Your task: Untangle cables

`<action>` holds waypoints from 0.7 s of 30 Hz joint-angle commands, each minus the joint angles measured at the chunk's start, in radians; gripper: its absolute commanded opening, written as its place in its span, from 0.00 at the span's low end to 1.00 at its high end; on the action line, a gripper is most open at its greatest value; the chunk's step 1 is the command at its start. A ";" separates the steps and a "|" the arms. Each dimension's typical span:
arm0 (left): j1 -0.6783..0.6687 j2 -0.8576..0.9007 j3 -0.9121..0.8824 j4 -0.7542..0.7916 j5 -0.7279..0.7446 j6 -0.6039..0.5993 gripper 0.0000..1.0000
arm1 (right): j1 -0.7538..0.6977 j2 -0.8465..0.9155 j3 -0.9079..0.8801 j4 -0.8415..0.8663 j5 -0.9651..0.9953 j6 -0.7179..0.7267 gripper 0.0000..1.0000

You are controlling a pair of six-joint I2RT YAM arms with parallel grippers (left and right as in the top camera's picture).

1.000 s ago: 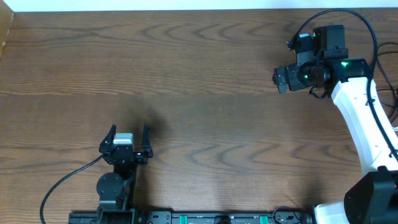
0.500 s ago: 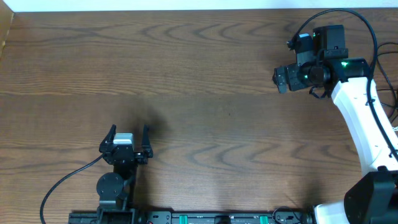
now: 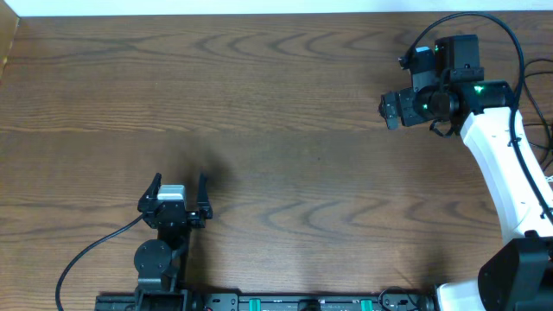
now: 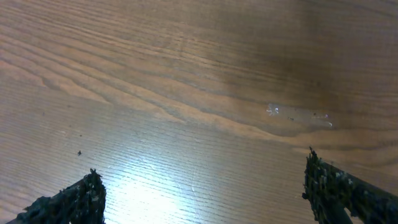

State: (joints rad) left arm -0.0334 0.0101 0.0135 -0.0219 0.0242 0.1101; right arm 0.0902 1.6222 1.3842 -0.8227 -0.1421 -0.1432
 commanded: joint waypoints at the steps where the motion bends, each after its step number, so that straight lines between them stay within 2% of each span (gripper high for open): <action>1: 0.006 -0.006 -0.010 -0.050 -0.016 0.017 0.83 | 0.009 0.002 -0.002 0.000 0.002 -0.008 0.99; 14: 0.006 -0.006 -0.010 -0.050 -0.016 0.017 0.83 | 0.010 -0.022 -0.002 -0.034 0.002 0.012 0.99; 21: 0.006 -0.006 -0.010 -0.050 -0.016 0.017 0.83 | 0.010 -0.114 -0.033 -0.034 0.002 0.011 0.99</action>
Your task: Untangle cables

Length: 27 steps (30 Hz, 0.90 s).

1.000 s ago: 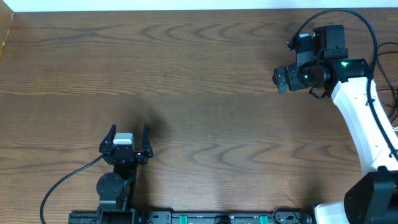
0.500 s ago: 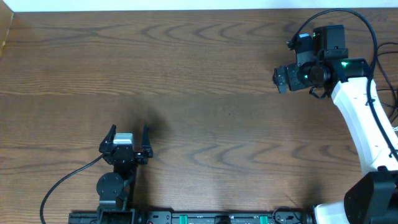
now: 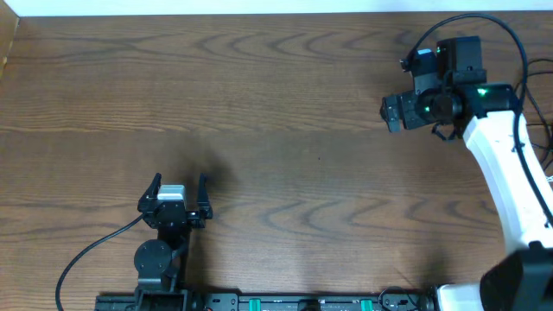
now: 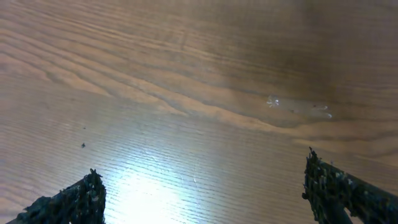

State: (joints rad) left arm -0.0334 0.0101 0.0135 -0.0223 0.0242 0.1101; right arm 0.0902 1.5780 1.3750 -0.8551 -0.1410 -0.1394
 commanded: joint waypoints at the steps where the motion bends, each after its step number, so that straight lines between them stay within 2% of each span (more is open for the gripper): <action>1: 0.006 -0.006 -0.010 -0.050 -0.016 0.017 0.83 | 0.009 -0.086 -0.039 0.001 0.001 0.008 0.99; 6: 0.006 -0.006 -0.010 -0.050 -0.016 0.017 0.83 | 0.009 -0.194 -0.181 0.090 0.001 0.008 0.99; 19: 0.006 -0.006 -0.010 -0.050 -0.016 0.017 0.83 | 0.009 -0.538 -0.626 0.456 0.001 0.008 0.99; 27: 0.006 -0.006 -0.010 -0.050 -0.016 0.017 0.83 | 0.009 -0.896 -0.893 0.618 0.002 0.007 0.99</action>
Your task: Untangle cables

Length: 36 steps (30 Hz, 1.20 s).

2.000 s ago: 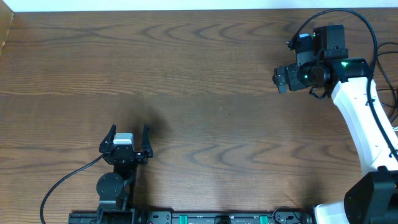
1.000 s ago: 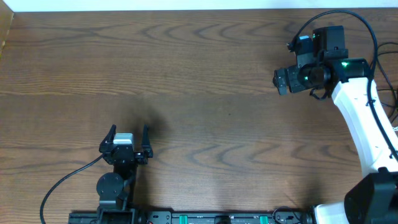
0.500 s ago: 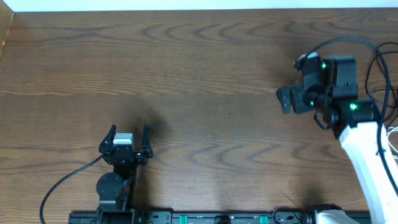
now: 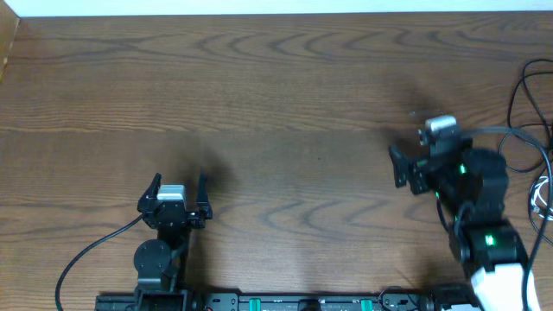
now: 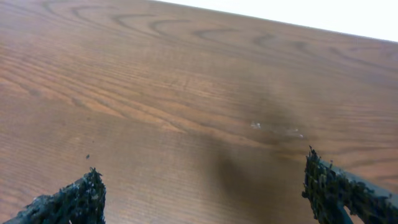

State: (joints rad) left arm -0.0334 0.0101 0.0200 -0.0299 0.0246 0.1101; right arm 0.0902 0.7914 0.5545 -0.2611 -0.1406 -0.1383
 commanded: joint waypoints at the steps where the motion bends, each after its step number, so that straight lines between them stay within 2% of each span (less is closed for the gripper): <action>1: 0.006 -0.006 -0.016 -0.042 -0.016 0.017 0.83 | 0.009 -0.144 -0.093 0.027 0.001 0.006 0.99; 10: 0.006 -0.006 -0.016 -0.042 -0.016 0.017 0.83 | 0.009 -0.498 -0.296 0.030 0.001 0.006 0.99; 21: 0.006 -0.006 -0.016 -0.042 -0.016 0.017 0.83 | 0.009 -0.748 -0.465 0.030 0.000 0.006 0.99; 36: 0.006 -0.006 -0.016 -0.042 -0.016 0.017 0.83 | 0.008 -0.787 -0.488 0.051 0.004 0.006 0.99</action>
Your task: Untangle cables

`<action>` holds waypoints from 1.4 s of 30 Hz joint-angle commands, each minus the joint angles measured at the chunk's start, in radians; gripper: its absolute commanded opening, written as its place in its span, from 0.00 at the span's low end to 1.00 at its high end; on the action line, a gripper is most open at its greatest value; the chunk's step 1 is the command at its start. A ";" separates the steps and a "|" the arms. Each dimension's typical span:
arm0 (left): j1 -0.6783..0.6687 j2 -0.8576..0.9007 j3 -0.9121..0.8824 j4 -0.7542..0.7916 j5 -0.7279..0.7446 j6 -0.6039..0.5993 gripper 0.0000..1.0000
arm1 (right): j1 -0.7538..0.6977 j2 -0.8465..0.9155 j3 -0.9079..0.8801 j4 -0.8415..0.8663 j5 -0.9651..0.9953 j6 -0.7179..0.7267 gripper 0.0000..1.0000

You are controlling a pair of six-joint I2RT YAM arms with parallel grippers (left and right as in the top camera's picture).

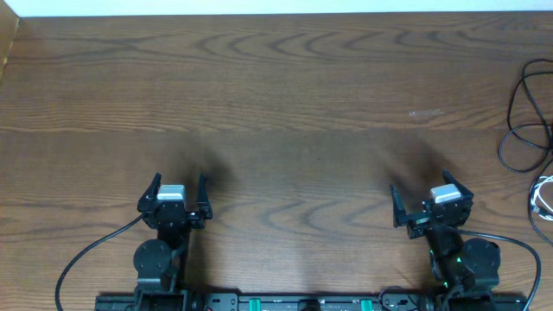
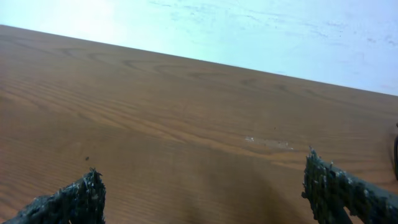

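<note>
A black cable (image 1: pixel 518 121) lies in loops at the table's right edge, with a white cable (image 1: pixel 543 197) just below it, partly cut off by the frame. My right gripper (image 1: pixel 430 200) sits open near the front right, well left of the cables, nothing between its fingers (image 2: pixel 74 202). My left gripper (image 1: pixel 177 184) sits open at the front left, also empty. In the right wrist view only bare wood and a pale wall show, with a dark sliver at the right edge.
The brown wooden table (image 1: pixel 276 104) fills the view. A small pale smear (image 1: pixel 426 112) marks the wood at the right. A black lead (image 1: pixel 95 250) runs from the left arm's base to the front edge.
My right arm has drawn back toward the front edge and now sits folded at its base. Its gripper stays open. More of the black and white cables shows at the right.
My right gripper hung open and empty over the far right of the table for two moments. Then it was nearer the front, mid-right, with cables showing at the right edge. Now it rests folded at the front. The left arm has not moved.
</note>
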State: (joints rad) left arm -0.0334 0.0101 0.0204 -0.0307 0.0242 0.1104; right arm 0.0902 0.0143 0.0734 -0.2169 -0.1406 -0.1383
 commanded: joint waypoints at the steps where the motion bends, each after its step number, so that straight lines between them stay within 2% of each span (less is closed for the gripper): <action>1: 0.006 -0.006 -0.016 -0.041 -0.016 0.016 0.83 | 0.008 -0.010 -0.019 0.043 0.003 0.007 0.99; 6: 0.006 -0.006 -0.016 -0.041 -0.016 0.016 0.83 | 0.008 -0.010 -0.068 0.176 0.005 0.010 0.99; 42: 0.006 -0.006 -0.016 -0.041 -0.016 0.016 0.83 | 0.008 -0.009 -0.068 0.150 0.030 0.026 0.99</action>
State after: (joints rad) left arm -0.0334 0.0101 0.0204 -0.0307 0.0242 0.1104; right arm 0.0902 0.0116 0.0097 -0.0639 -0.1215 -0.1310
